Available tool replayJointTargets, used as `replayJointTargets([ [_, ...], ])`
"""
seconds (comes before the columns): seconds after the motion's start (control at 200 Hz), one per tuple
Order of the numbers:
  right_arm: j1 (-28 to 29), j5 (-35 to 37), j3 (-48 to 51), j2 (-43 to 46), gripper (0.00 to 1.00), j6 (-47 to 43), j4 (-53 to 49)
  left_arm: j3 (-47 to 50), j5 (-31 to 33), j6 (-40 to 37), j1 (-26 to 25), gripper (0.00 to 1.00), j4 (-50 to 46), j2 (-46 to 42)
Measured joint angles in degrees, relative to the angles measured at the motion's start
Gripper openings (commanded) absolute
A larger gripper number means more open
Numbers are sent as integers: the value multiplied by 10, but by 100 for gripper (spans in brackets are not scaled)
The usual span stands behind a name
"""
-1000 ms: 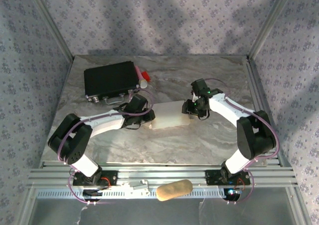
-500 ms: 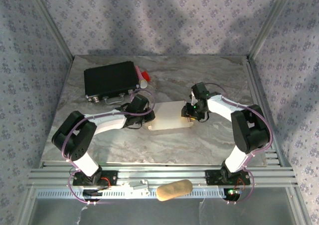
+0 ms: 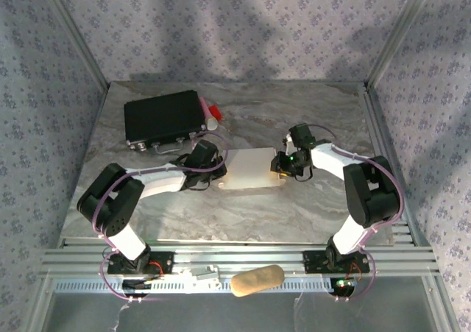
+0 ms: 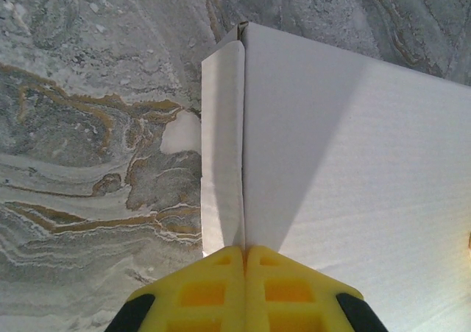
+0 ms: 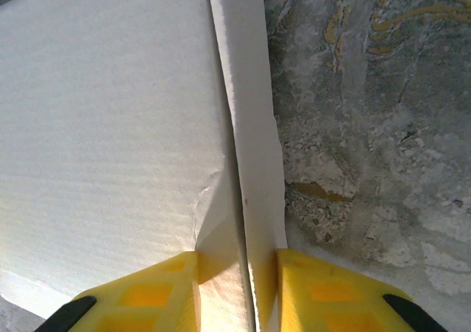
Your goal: Fold the paper box
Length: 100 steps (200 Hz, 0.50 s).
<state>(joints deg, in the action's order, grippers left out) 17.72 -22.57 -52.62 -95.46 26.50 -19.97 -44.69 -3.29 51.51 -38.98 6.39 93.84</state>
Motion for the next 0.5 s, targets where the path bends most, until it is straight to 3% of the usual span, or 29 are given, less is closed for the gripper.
replayJointTargets([
  [0.135, -14, -24, 15, 5, 21, -4, 20, 12, -9, 0, 7, 0, 19, -3],
  [0.34, -28, -58, 22, 4, 19, -14, 31, 24, -36, -5, 18, 0, 41, -4],
  [0.5, -24, -54, 9, -2, 0, -23, 17, 24, -38, -11, 21, 0, 41, -4],
])
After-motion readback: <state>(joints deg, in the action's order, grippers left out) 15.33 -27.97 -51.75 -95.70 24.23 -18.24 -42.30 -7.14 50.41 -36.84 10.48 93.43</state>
